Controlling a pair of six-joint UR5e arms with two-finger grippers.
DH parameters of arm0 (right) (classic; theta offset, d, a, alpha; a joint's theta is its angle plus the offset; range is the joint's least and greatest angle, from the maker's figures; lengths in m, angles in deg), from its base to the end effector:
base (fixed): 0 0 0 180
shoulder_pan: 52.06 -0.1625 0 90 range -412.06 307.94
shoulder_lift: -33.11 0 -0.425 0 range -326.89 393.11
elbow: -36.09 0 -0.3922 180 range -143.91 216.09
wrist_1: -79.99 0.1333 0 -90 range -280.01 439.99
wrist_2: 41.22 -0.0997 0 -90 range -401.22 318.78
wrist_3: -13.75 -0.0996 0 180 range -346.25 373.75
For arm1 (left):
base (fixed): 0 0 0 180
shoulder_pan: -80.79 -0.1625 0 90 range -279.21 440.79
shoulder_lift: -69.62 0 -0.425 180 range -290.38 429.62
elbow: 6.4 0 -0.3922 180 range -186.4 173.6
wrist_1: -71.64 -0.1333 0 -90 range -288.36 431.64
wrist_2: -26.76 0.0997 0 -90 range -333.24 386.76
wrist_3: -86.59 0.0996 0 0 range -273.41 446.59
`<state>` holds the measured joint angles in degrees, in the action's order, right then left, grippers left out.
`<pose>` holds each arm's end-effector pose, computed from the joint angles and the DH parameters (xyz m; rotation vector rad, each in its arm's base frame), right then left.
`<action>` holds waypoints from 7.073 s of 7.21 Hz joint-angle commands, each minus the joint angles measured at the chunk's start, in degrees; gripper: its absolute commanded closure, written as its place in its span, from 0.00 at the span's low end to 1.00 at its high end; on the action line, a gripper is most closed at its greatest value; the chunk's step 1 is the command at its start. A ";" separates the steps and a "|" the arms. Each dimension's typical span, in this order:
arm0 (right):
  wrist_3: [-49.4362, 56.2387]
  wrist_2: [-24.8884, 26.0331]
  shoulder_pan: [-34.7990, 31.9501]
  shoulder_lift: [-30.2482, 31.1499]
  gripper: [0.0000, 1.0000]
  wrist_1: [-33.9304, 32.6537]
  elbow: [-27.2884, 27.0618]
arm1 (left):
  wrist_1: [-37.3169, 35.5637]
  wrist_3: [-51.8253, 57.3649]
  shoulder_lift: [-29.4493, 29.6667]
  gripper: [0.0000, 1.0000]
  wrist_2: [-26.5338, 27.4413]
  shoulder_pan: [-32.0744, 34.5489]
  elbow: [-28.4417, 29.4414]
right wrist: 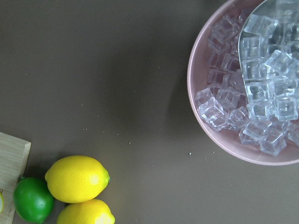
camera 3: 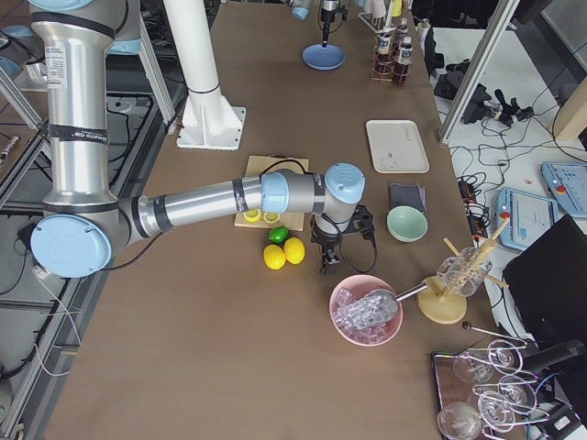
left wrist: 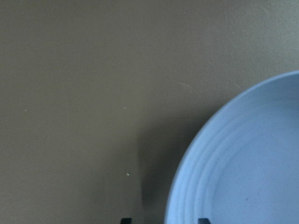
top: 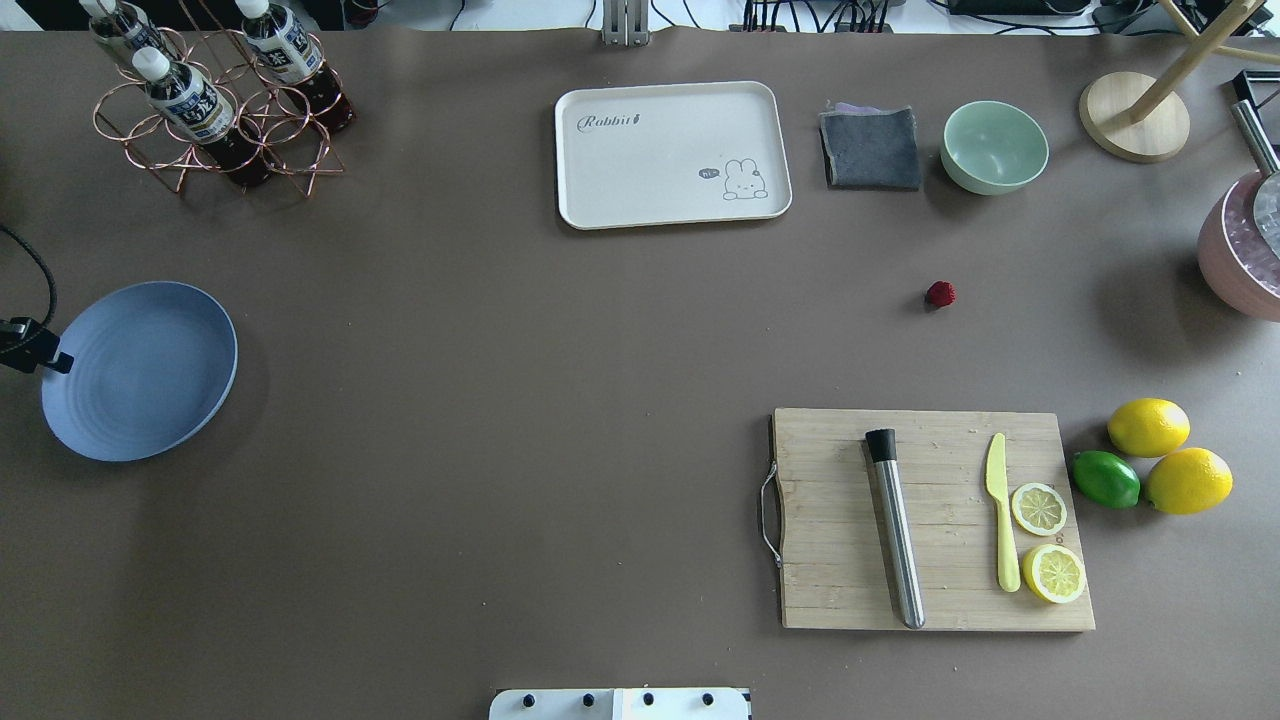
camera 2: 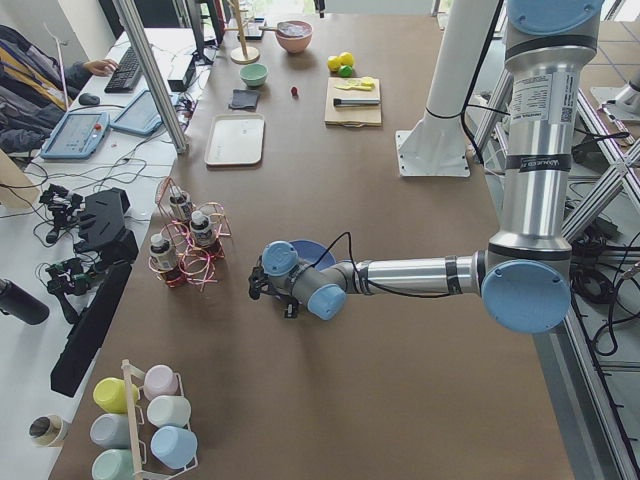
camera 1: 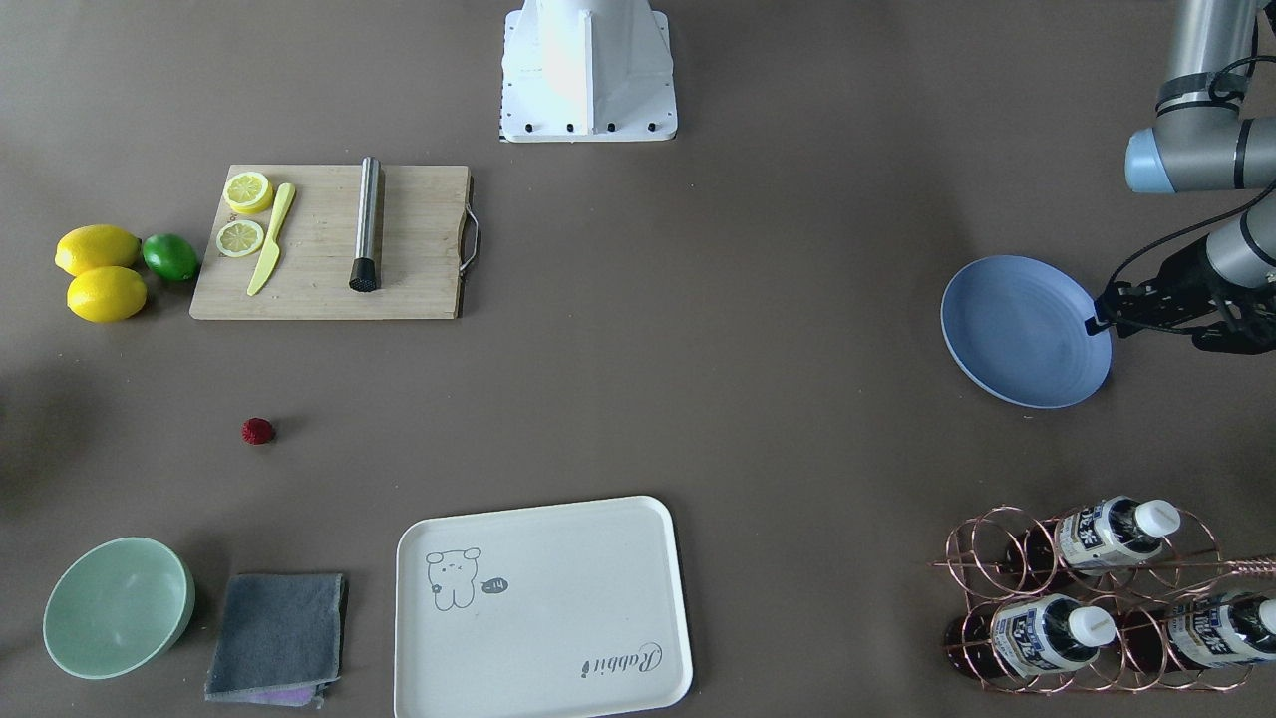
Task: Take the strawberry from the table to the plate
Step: 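Push the blue plate with the left gripper toward the table centre, then withdraw the left gripper from the plate while the right gripper reaches the strawberry, then close the right gripper on the red strawberry and lift it, then carry the strawberry with the right gripper over the blue plate and lower it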
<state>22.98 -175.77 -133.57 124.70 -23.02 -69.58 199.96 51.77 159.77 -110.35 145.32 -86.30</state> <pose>-0.0066 -0.4739 0.5610 0.0228 -0.7805 -0.3007 0.1637 -0.4840 0.6675 -0.0007 0.9288 0.0522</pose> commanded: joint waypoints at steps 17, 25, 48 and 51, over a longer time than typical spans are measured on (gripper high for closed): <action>0.44 -0.88 0.03 -0.35 0.00 2.80 -0.32 | -12.92 -40.50 32.00 1.00 14.04 -28.30 -10.38; -12.56 -5.02 6.94 -5.58 0.01 7.21 -0.50 | -13.36 -41.73 30.89 0.25 16.61 -26.84 -12.01; -58.72 11.41 36.20 -42.07 1.00 10.90 17.08 | -12.83 -13.76 0.05 0.26 4.24 -7.26 -26.54; -73.19 17.02 46.06 -48.60 1.00 11.16 17.43 | -13.36 3.22 -5.42 0.26 -1.12 2.23 -25.05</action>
<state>-45.59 -161.17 -91.24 77.90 -11.93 -52.27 186.83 48.79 155.87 -108.55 143.50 -112.29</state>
